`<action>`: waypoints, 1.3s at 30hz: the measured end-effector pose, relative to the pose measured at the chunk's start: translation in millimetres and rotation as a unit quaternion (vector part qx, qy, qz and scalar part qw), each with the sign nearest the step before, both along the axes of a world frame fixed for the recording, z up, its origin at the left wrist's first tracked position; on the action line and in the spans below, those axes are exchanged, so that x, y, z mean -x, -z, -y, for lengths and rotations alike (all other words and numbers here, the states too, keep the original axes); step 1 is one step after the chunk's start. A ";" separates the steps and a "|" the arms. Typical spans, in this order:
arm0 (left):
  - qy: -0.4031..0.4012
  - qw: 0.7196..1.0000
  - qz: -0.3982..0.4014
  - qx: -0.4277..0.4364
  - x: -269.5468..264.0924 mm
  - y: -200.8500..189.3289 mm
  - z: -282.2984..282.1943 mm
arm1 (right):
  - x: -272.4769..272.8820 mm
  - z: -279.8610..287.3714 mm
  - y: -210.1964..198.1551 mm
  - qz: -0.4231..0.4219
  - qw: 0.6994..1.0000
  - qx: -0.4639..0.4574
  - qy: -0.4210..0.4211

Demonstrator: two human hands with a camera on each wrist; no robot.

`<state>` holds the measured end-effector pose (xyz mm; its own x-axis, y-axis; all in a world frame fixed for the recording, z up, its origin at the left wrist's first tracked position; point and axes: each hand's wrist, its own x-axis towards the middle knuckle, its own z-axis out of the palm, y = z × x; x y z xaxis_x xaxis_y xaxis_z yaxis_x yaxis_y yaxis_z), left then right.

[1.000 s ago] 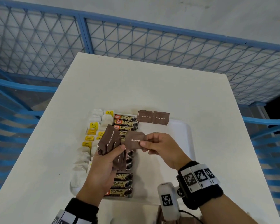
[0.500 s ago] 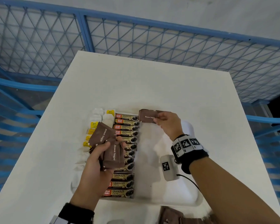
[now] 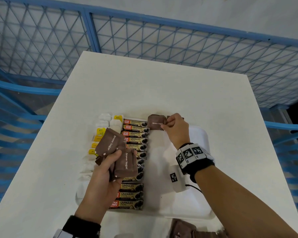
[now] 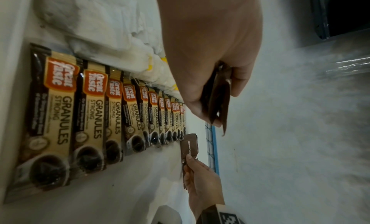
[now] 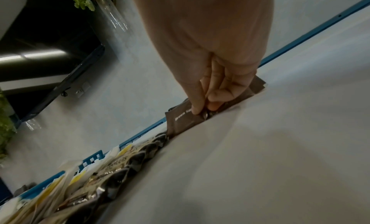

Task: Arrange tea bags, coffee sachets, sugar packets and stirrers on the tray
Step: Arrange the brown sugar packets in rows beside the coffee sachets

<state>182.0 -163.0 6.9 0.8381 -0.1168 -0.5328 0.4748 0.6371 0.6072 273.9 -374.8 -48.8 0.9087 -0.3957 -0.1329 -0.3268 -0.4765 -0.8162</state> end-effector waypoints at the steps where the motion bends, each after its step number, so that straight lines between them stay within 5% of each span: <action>1: -0.001 1.000 -0.001 0.000 -0.1 0.1 0.7 | 0.5 -0.1 0.4 0.001 1.000 0.004 -0.002; 8: -0.012 1.000 0.006 -0.017 -2.1 -2.3 6.5 | 14.2 -10.2 -19.6 0.042 0.999 -0.007 -0.024; 11: -0.009 0.999 0.017 -0.030 -3.8 -2.2 7.5 | 31.3 -22.4 -39.3 0.012 0.994 -0.046 -0.094; 18: -0.006 0.997 0.048 -0.057 -3.9 -4.3 9.4 | 76.4 -40.7 -70.8 -0.165 0.894 -0.280 -0.308; 27: 0.033 0.991 0.035 -0.121 1.6 3.5 8.3 | 88.0 -35.0 -65.2 -0.109 0.897 -0.368 -0.220; 39: 0.113 0.987 0.043 -0.103 -2.9 -1.6 7.6 | 89.9 -19.5 -62.8 -0.094 0.920 -0.185 -0.333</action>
<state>184.9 -170.5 8.4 0.8459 -0.2016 -0.4937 0.5322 0.3792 0.7570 184.0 -355.3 14.0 0.8805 0.3442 -0.3260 -0.2149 -0.3231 -0.9216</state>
